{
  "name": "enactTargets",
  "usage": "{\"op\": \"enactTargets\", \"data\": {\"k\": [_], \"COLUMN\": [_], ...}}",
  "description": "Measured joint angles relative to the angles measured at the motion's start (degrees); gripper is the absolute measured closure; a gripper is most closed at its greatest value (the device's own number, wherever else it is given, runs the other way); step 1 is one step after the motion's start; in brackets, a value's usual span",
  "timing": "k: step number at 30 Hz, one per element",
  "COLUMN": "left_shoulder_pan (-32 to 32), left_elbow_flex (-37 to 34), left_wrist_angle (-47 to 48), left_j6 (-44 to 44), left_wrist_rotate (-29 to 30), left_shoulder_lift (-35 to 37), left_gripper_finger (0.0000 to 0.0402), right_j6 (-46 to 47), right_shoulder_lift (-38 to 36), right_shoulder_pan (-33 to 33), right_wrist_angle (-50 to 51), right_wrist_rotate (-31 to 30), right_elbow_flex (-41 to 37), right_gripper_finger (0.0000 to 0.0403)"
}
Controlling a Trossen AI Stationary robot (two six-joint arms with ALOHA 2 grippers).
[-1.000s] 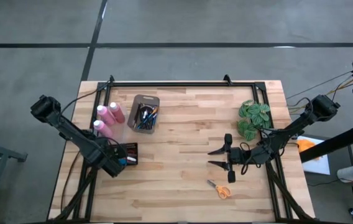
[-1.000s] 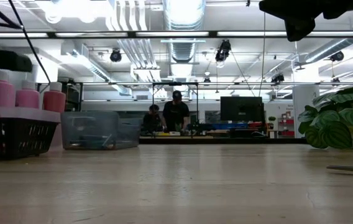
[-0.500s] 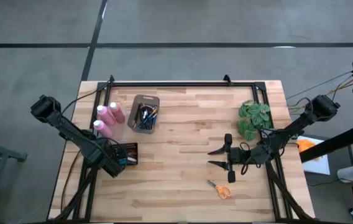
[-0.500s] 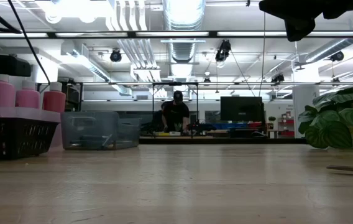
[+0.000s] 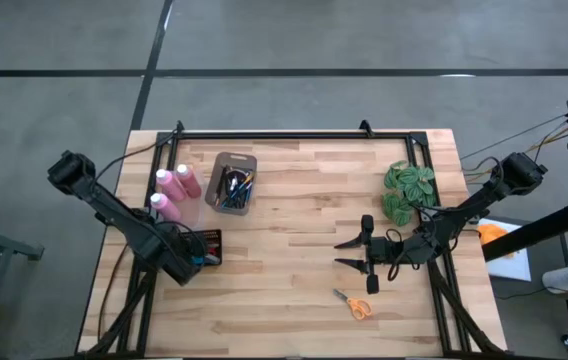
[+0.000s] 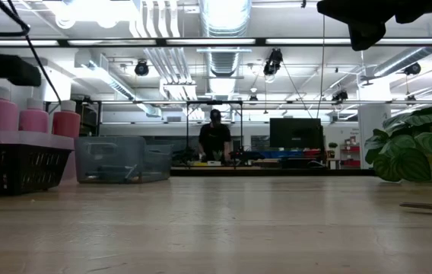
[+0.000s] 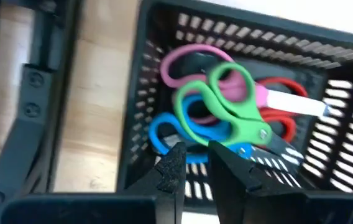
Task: Pick & Place Paint Supplies
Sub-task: Put the yellow scissors into the black basket
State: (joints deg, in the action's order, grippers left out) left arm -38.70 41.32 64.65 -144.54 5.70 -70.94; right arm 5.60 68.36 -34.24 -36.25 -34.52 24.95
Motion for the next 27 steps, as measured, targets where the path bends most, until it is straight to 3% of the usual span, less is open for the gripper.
{"op": "enactTargets", "data": {"k": [7, 10, 14, 21, 27], "left_shoulder_pan": [0.04, 0.04, 0.04, 0.17, 2.10], "left_elbow_flex": [0.02, 0.65, 2.07, 3.46, 3.43], "left_wrist_angle": [-2.62, -3.98, -6.90, -26.93, -47.87], "left_j6": [3.88, 9.21, 19.61, 53.60, 93.48], "left_wrist_rotate": [5.45, 11.94, 25.37, 42.68, 44.03], "left_shoulder_lift": [3.01, 2.96, 2.96, 2.96, 1.57], "left_gripper_finger": [0.0331, 0.0331, 0.0331, 0.0331, 0.0331], "right_j6": [-0.04, 0.21, 0.21, 0.22, -0.03], "right_shoulder_lift": [0.00, 0.00, 0.00, 0.00, 0.00], "right_shoulder_pan": [0.00, 0.00, 0.00, 0.00, 0.00], "right_wrist_angle": [0.00, 0.00, 0.00, 0.00, 0.00], "right_wrist_rotate": [0.02, 0.02, 0.02, 0.02, 0.02], "right_elbow_flex": [0.00, 0.00, 0.00, 0.00, 0.00], "right_gripper_finger": [0.0261, 0.0261, 0.0261, 0.0261, 0.0261]}}
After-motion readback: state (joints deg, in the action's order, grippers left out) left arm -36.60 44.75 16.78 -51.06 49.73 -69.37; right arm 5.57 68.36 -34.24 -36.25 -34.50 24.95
